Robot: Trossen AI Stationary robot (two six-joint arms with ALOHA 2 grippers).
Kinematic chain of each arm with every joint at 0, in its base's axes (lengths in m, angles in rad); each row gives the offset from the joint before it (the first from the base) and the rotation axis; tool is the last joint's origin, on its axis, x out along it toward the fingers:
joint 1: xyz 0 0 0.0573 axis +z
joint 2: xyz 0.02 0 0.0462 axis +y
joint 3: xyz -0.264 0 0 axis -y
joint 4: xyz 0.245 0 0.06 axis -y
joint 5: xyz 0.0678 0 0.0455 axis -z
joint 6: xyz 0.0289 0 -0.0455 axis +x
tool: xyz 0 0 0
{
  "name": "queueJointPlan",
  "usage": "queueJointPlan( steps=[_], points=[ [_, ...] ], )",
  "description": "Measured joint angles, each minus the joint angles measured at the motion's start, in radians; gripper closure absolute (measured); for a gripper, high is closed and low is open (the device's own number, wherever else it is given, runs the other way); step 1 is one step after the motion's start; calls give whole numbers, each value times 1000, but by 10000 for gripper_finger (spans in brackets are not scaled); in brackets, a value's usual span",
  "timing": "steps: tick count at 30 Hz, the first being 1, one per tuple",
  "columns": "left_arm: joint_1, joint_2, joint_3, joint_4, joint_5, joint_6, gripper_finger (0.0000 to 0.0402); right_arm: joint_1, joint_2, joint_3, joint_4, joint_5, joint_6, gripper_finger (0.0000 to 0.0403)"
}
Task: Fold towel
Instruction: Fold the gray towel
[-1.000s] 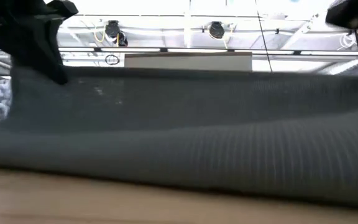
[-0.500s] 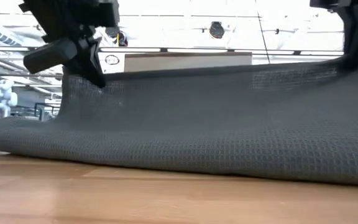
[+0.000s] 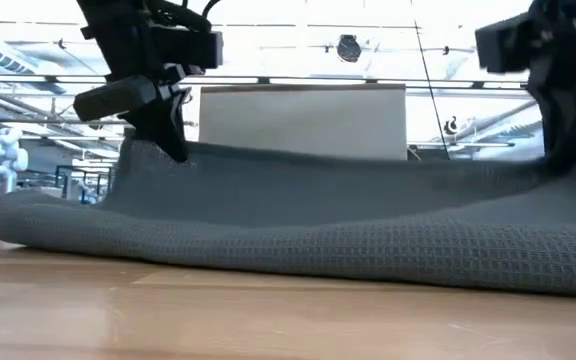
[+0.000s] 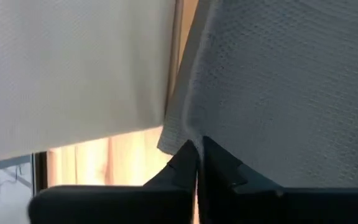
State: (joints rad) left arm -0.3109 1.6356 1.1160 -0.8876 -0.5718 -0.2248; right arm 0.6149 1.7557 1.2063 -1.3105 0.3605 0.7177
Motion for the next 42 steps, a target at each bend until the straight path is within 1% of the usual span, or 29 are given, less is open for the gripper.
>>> queueJointPlan(
  steps=[3, 6, 9, 12, 14, 18, 20, 22, 26, 28, 31, 36, 38, 42],
  points=[
    [8, 0, 0, 24, -12, 25, 340, 1, 0, -47, 15, 0, 24, 369],
    [17, 0, 0, 29, -57, 25, 306, 1, 0, -83, 15, 1, 52, 337],
    [26, 0, 0, 29, -81, 21, 279, 9, 0, -100, 14, 3, 80, 305],
    [26, 0, 0, 44, -65, 16, 262, 19, 0, -100, 15, 7, 98, 280],
    [25, 0, 0, 63, -5, 16, 258, 27, 0, -100, 14, 15, 110, 271],
    [21, 0, 0, 109, 156, 23, 257, 44, 0, -99, 6, 38, 136, 266],
    [12, 0, 0, 139, 195, 25, 257, 53, 0, -100, 25, 39, 147, 268],
    [-2, 0, 0, 172, 198, 27, 257, 62, 0, -99, 92, 37, 146, 269],
    [-32, 9, 0, 248, 203, 71, 257, 80, 0, -99, 305, -3, 70, 270],
    [-42, 21, 0, 285, 242, 96, 257, 89, 0, -99, 390, -38, 49, 270],
    [-45, 67, 0, 343, 307, 113, 257, 108, 0, -99, 450, -70, 54, 270],
    [-33, 188, -1, 353, 307, 130, 257, 163, 0, -99, 518, -87, 90, 270],
    [-23, 228, 0, 356, 304, 127, 257, 186, 0, -99, 581, -114, 90, 270],
    [-14, 255, 4, 372, 291, 122, 257, 234, 0, -99, 734, -150, 88, 270]
  ],
)
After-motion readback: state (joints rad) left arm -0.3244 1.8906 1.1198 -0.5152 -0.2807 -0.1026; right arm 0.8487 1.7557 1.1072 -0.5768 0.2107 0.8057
